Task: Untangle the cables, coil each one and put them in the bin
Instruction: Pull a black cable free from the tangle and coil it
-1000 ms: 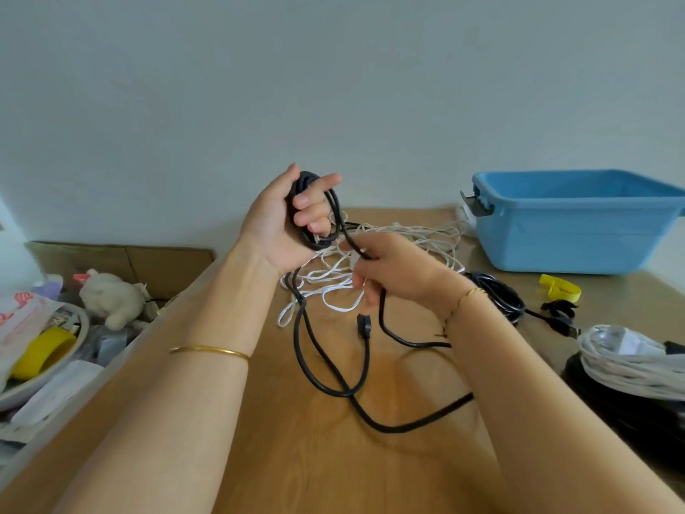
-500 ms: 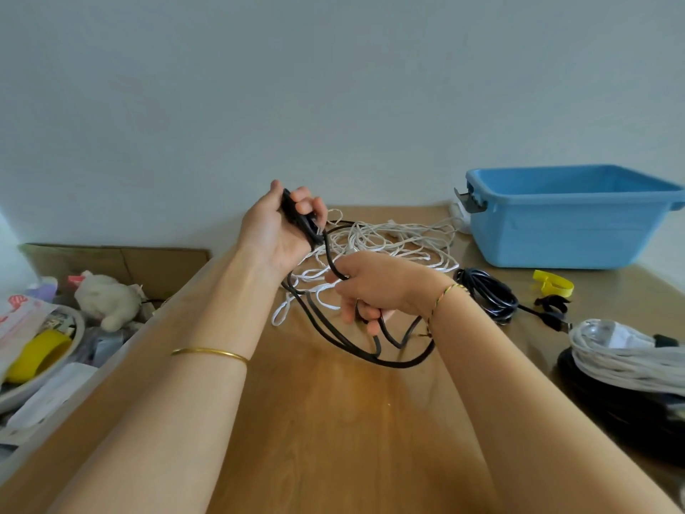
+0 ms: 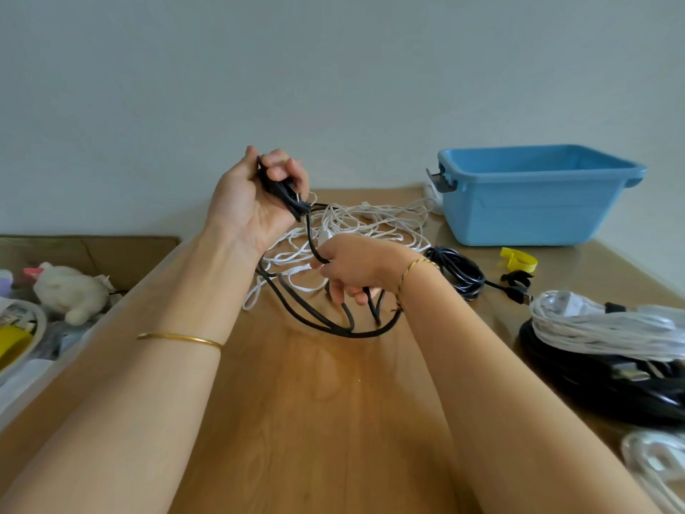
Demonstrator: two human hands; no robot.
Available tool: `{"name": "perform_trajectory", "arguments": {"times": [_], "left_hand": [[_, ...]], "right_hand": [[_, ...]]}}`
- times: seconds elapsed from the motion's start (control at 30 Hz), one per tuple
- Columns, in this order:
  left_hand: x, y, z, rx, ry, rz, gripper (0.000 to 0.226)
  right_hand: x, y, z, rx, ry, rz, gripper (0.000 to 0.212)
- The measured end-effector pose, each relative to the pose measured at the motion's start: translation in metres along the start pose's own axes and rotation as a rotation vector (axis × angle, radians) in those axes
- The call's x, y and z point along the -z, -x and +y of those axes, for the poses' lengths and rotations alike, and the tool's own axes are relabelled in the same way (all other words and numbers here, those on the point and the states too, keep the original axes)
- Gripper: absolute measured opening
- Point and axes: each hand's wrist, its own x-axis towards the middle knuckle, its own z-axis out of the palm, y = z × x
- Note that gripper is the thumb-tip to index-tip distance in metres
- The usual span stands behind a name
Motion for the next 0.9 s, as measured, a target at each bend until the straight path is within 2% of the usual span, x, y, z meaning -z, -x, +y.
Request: {"name": "perform_trajectory", "arguments": {"times": [0.1, 0.27, 0.37, 0.5, 0.6, 0.7, 0.77, 0.8, 0.9], "left_hand": [[0.000, 0.001, -0.001, -0.018, 0.014, 0.012, 0.034], [0.009, -0.005, -0.002, -0.024, 0.005, 0.039, 0.029], [0.011, -0.004, -0.007, -0.059, -0.045, 0.090, 0.028], [0.010, -0.004, -0.013, -0.137, -0.152, 0.162, 0.030], [0.015, -0.005, -0.018, -0.209, -0.497, 0.202, 0.033], [0.020, 0.001, -0.019, -0.315, -1.194, 0.177, 0.040], [0.020, 0.006, -0.018, -0.301, -1.617, 0.154, 0.035], [0.020, 0.008, -0.016, -0.263, -1.729, 0.140, 0.031], [0.012, 0.011, -0.013, -0.137, -1.843, 0.033, 0.030]], "right_hand": [[0.001, 0.000, 0.001, -0.005, -0.019, -0.001, 0.035], [0.000, 0.002, 0.000, 0.036, -0.030, -0.072, 0.029], [0.001, 0.003, -0.001, 0.050, -0.029, -0.127, 0.019], [0.004, 0.010, -0.004, 0.061, -0.082, -0.209, 0.017], [0.012, 0.019, -0.008, 0.090, -0.122, -0.251, 0.010], [0.025, 0.032, -0.011, 0.139, -0.126, -0.178, 0.011], [0.035, 0.039, -0.012, 0.193, -0.154, -0.034, 0.017], [0.040, 0.042, -0.012, 0.213, -0.169, 0.066, 0.016], [0.050, 0.043, -0.005, 0.230, -0.119, 0.360, 0.011]]}}
